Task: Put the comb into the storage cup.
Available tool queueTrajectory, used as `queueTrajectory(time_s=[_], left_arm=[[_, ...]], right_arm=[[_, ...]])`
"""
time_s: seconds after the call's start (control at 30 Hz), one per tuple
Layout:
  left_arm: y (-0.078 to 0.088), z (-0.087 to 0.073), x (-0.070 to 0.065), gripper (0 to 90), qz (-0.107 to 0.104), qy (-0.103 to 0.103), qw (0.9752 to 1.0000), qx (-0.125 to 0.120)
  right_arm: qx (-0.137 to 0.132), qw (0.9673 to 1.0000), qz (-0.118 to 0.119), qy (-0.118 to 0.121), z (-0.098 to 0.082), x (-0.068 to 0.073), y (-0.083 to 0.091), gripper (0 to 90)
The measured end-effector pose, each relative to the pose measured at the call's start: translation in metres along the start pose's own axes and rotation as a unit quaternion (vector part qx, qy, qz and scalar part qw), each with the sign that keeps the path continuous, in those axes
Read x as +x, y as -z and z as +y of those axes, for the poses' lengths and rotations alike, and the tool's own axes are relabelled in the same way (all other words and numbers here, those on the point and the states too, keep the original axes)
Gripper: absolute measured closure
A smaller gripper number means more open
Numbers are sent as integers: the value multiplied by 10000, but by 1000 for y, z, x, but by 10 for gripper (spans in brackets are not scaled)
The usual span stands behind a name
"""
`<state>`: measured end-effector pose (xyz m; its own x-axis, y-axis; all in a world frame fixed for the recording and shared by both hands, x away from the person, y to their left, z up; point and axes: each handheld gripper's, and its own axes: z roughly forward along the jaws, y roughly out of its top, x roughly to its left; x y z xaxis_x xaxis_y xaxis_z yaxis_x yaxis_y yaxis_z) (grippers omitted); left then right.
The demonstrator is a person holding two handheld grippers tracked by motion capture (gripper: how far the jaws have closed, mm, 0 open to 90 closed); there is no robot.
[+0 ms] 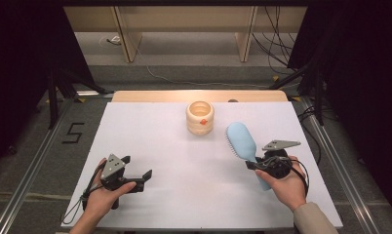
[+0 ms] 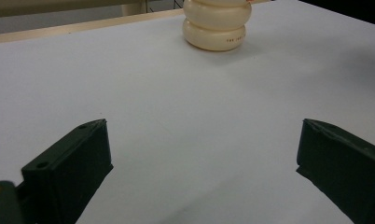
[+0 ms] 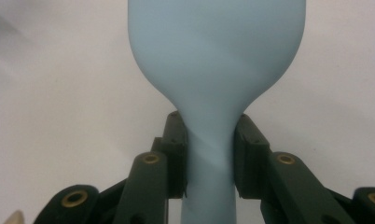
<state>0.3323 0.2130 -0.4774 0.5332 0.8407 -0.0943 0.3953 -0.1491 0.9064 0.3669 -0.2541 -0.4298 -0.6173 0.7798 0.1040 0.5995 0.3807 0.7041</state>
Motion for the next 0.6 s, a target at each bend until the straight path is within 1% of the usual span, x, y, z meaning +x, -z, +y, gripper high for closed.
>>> queueTrajectory(time_s=[0.1, 0.27, 0.4, 0.6], left_arm=[[0, 0, 0, 23, 0, 2, 10000, 3], [0, 0, -1, 24, -35, 31, 10000, 0], [0, 0, -1, 25, -86, 99, 9999, -14], [-1, 0, -2, 26, -88, 85, 9999, 0]], right_arm=[[-21, 10000, 9, 37, 1, 3, -3, 704], [-153, 9999, 18, 59, 3, 6, -4, 704], [-186, 9998, 102, 25, 4, 8, -6, 704], [-292, 9995, 107, 61, 6, 11, -8, 704]])
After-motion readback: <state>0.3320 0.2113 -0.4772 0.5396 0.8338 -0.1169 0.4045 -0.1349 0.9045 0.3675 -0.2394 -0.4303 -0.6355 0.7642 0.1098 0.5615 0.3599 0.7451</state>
